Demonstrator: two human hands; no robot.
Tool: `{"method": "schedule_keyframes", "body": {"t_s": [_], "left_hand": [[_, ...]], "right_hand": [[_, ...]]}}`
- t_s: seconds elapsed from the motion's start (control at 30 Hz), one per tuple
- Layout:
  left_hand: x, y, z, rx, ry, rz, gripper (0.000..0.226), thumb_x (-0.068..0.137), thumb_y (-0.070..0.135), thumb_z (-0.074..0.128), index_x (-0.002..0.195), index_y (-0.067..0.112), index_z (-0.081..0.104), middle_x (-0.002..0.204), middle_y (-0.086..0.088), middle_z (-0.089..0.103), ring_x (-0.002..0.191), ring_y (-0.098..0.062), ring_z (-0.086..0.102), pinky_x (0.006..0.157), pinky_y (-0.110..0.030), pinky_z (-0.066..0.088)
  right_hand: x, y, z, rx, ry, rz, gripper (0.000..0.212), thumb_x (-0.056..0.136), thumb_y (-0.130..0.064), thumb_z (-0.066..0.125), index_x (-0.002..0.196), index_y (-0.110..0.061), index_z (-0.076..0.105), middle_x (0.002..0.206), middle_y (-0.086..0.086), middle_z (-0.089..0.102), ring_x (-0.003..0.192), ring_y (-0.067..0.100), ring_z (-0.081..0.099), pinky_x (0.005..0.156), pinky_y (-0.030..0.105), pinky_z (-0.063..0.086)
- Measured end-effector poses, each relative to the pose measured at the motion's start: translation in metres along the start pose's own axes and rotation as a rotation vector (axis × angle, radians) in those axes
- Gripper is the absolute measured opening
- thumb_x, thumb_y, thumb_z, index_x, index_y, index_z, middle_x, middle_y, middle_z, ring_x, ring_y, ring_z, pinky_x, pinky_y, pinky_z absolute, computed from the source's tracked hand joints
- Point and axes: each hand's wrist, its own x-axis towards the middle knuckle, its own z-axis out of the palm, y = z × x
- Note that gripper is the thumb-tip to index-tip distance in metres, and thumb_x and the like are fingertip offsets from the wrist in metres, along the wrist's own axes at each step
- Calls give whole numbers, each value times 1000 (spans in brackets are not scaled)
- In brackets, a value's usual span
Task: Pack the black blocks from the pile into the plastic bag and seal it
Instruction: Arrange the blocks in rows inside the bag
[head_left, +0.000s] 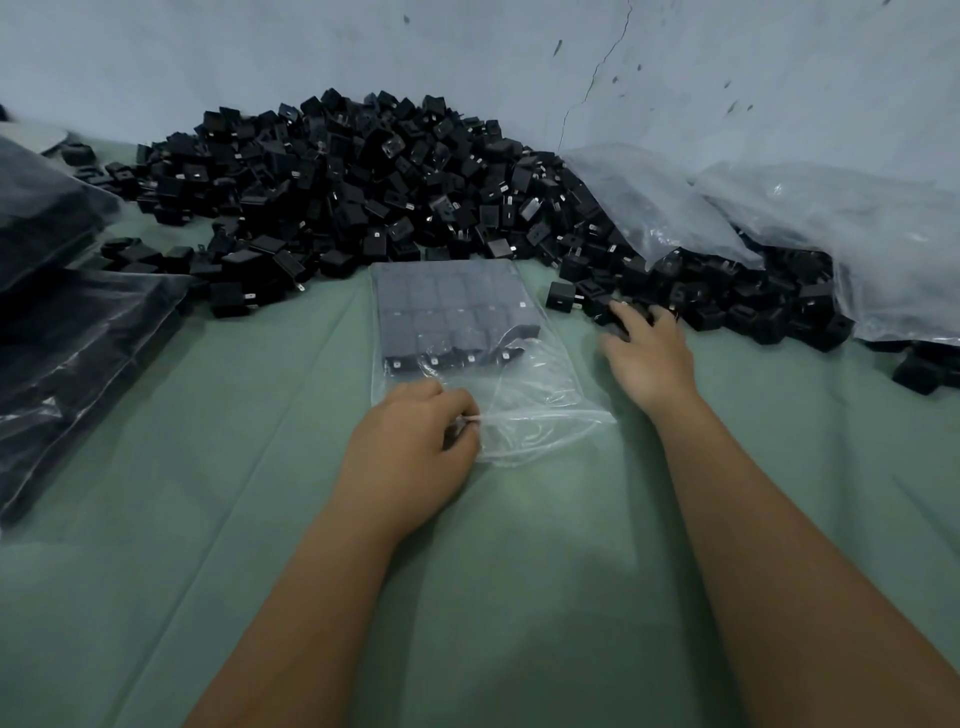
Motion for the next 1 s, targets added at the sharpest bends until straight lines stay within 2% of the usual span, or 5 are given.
{"method": "schedule_keyframes", "body": {"t_s": [0.17,0.5,0.63,0.87,1.0], "left_hand": [[1,0,0,6,-10,0,10,91,28,55,93,24,64,87,5,55,92,-19,50,70,-31,38],[-1,1,-2,-9,-28,-8,10,92,27,56,93,23,65,86,5,56,90,-20,51,73,-34,42],[-1,2,-3,-14,-27,-3,11,91,28,56,93,21,65,88,4,57,92,-21,52,74,-35,44],[-2,1,-3,-46,1,-36,12,94,25,56,93,21,67,86,8,55,91,-19,52,72,-32,40],[-4,3,-4,-99,153,-33,12,94,24,58,95,21,70,87,8,55,81,-13,52,71,-31,42]], "right_hand": [[-6,2,2,116,249,-63,33,88,-36,61,120,-30,61,111,-4,46,106,22,54,90,29,43],[-27,4,-3,339,143,-80,26,76,-13,65,97,-25,56,87,-15,58,80,12,60,69,25,47],[-28,3,-4,228,89,-121,39,80,-23,69,118,-24,63,102,-2,62,97,19,59,89,35,48],[-61,-10,-12,547,235,41,23,72,-39,68,87,-26,56,107,-1,58,105,21,54,95,42,46],[-112,-32,-7,582,342,-355,25,68,-28,63,86,-15,53,102,-1,52,100,18,48,90,29,39]]}}
